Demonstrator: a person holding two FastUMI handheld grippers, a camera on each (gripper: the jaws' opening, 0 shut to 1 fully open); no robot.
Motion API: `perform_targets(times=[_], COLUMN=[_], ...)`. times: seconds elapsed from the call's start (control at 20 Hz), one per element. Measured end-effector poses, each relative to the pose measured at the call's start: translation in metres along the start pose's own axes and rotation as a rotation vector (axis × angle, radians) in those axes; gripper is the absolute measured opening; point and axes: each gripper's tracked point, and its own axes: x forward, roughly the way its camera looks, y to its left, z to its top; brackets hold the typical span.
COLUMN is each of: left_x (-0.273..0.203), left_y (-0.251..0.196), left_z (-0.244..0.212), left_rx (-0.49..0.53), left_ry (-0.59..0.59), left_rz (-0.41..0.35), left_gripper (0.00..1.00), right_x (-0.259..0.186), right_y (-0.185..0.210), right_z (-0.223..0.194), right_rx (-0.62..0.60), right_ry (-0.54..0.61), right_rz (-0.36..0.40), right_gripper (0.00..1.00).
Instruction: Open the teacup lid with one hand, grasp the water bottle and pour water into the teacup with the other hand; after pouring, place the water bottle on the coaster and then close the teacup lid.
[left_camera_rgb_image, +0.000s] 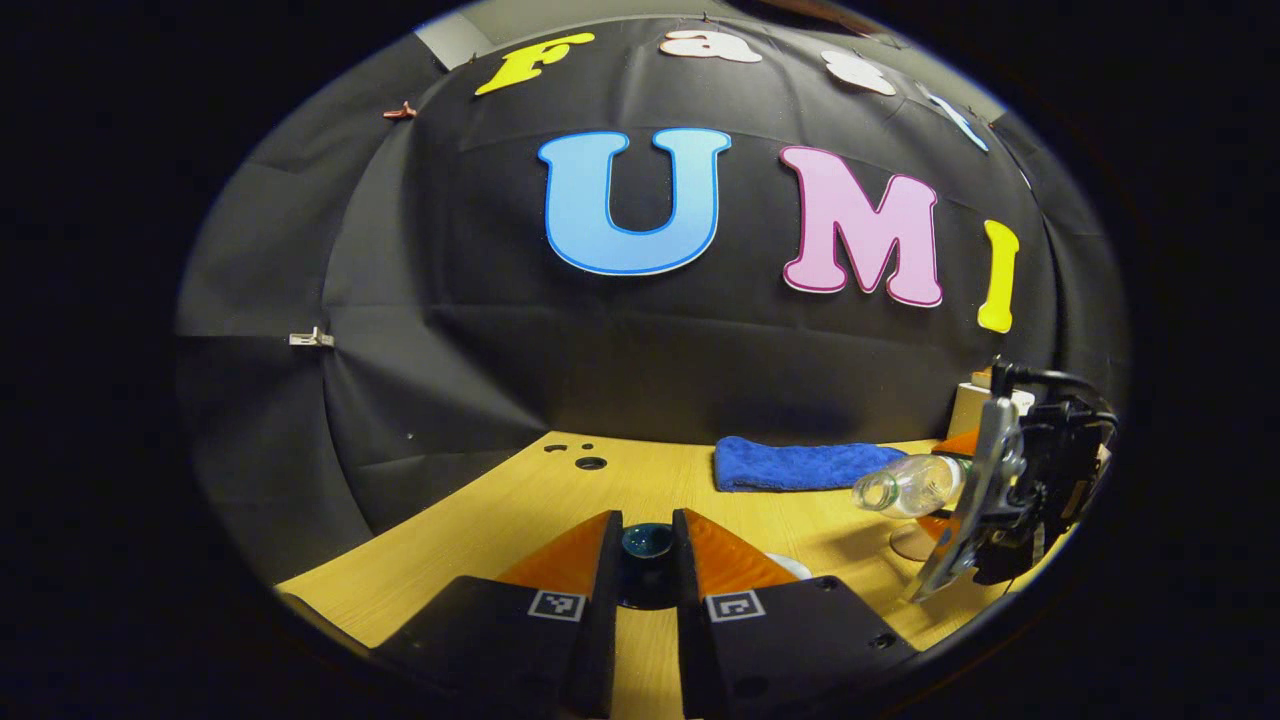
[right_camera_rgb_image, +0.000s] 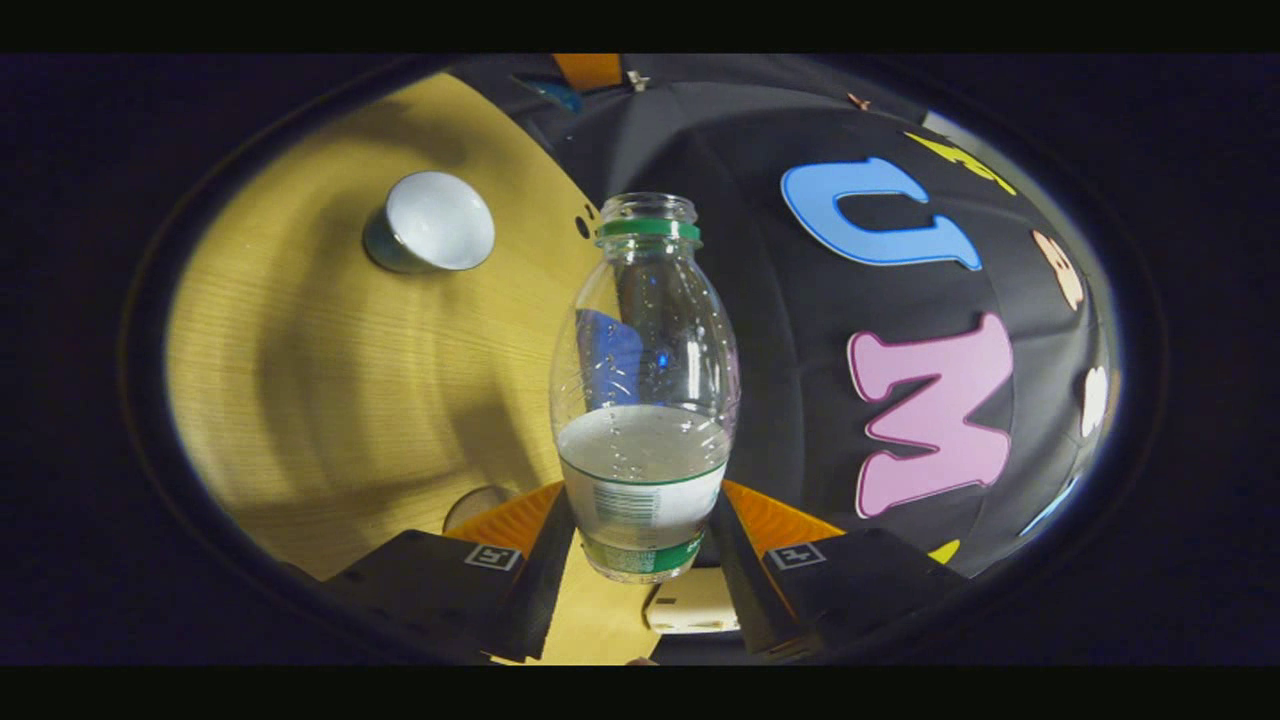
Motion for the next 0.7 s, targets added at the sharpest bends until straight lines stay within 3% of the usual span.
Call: perform_targets(times=[0.2,0.7], left_x=[-0.002,0.0], left_y=[0.005,0.016], left_z=[-0.005,-0.013], left_rx=[0.006,-0.01], left_ry=[0.008,0.02], left_rz=[0.01,0.018], left_gripper=[0.33,0.26], right_x=[-0.008,-0.015], right_y=[-0.003,-0.011], right_z=[0.004,0.013], right_rx=[-0.133,-0.394], right_ry=[-0.019,-0.06], right_rz=[-0.013,-0.091], right_gripper=[0.74,0.74])
